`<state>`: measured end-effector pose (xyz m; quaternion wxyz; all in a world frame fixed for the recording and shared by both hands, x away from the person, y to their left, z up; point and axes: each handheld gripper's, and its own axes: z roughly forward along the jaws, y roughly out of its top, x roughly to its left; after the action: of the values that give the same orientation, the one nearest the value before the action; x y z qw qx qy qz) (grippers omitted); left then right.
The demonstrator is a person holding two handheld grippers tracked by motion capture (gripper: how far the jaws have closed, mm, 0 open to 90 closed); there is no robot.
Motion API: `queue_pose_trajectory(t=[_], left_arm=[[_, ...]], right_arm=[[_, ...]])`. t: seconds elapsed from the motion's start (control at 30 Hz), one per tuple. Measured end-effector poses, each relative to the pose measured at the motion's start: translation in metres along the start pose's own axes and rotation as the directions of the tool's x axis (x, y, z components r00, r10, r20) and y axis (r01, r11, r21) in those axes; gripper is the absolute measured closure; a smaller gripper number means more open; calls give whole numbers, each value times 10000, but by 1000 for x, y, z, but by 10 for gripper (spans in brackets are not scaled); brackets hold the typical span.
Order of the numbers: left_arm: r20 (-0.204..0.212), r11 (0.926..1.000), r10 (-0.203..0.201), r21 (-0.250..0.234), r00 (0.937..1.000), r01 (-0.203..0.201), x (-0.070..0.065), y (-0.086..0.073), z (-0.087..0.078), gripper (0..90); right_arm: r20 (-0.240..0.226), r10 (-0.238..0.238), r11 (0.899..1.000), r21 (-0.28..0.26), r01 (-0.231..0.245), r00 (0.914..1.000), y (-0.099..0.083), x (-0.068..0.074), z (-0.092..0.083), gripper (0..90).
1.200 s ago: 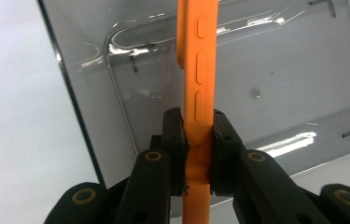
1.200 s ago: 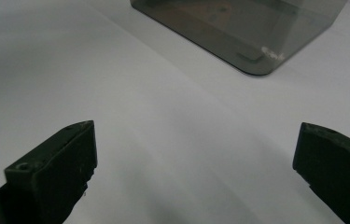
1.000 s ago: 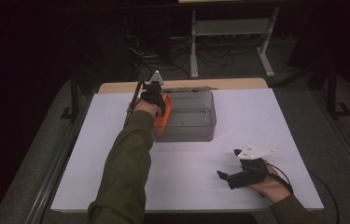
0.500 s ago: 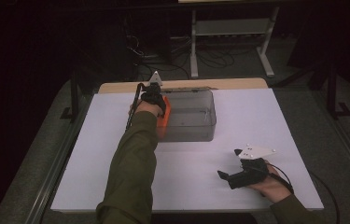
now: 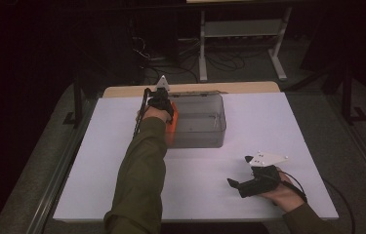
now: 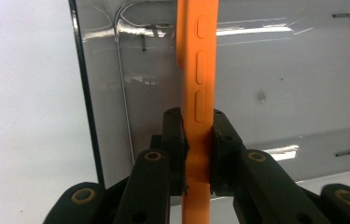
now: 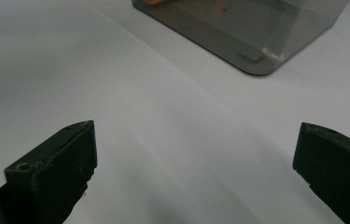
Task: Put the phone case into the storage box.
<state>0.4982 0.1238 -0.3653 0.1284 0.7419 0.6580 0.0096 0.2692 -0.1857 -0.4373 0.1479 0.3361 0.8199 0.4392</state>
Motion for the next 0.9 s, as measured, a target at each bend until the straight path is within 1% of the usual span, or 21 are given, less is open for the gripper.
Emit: queue_pose_trajectory(t=[0.43, 0.67, 0.7, 0.9], left_arm=[[-46, 9998, -140, 132, 9999, 141, 0, -1, 2, 787], [-191, 9996, -245, 129, 9995, 248, 0, -1, 2, 784], [-212, 9997, -200, 156, 9996, 203, 0, -1, 2, 783], [-234, 9996, -226, 165, 9995, 230, 0, -1, 1, 775]], right_arm=[[-10, -12, 10000, 13, 12, 10000, 0, 0, 0, 0], [-17, -22, 10000, 14, 22, 10000, 0, 0, 0, 0], [-15, -21, 10000, 15, 21, 10000, 0, 0, 0, 0], [-13, -24, 10000, 11, 24, 10000, 0, -1, 0, 0]])
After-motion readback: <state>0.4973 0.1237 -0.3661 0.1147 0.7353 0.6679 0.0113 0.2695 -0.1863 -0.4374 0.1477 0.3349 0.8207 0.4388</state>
